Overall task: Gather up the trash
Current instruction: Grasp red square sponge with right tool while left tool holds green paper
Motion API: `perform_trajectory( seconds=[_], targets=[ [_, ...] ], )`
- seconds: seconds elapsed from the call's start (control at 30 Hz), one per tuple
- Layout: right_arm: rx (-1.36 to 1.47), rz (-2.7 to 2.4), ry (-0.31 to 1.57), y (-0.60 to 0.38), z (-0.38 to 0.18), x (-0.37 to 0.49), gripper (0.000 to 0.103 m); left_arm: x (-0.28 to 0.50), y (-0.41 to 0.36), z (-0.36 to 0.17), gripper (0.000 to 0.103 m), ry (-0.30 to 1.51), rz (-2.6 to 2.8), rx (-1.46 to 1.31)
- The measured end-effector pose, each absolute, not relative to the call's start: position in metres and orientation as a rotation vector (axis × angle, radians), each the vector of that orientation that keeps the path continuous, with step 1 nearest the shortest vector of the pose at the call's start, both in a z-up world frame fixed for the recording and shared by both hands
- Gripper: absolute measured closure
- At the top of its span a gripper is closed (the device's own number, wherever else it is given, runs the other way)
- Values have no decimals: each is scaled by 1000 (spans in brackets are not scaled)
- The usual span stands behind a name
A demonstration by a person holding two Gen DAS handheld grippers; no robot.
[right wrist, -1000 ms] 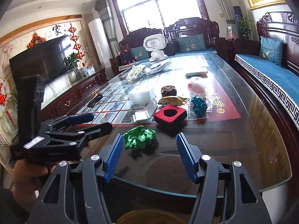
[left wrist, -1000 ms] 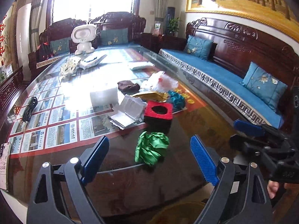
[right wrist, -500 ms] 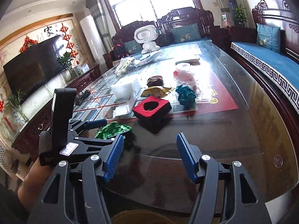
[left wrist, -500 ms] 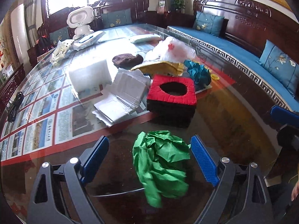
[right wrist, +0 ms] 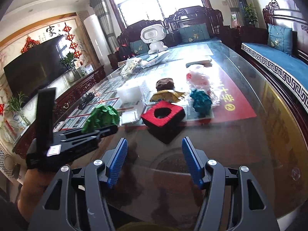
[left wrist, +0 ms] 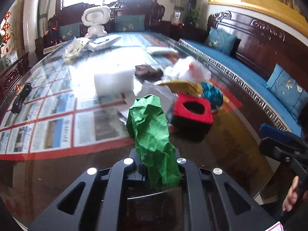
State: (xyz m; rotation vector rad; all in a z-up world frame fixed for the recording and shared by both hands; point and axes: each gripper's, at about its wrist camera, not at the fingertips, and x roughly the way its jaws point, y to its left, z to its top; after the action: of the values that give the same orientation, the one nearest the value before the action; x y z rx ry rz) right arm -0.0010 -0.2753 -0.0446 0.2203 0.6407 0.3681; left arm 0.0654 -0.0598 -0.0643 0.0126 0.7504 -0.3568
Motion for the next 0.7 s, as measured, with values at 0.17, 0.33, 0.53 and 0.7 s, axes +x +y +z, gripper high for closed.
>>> perform_trajectory(
  seconds=[0.17, 0.33, 0.53, 0.7],
  targets=[
    [204, 406, 642, -253, -41, 18, 49, 66, -47, -54, 90, 724, -367, 5],
    [153, 422, 660, -228, -39, 49, 49, 66, -38, -49, 90, 719, -387, -4],
    [126, 397, 723, -216, -51, 82, 49, 73, -34, -48, 89, 725, -412, -11],
    [105, 379, 767, -215, -66, 94, 49, 78, -33, -50, 89, 722, -427, -8]
  ],
)
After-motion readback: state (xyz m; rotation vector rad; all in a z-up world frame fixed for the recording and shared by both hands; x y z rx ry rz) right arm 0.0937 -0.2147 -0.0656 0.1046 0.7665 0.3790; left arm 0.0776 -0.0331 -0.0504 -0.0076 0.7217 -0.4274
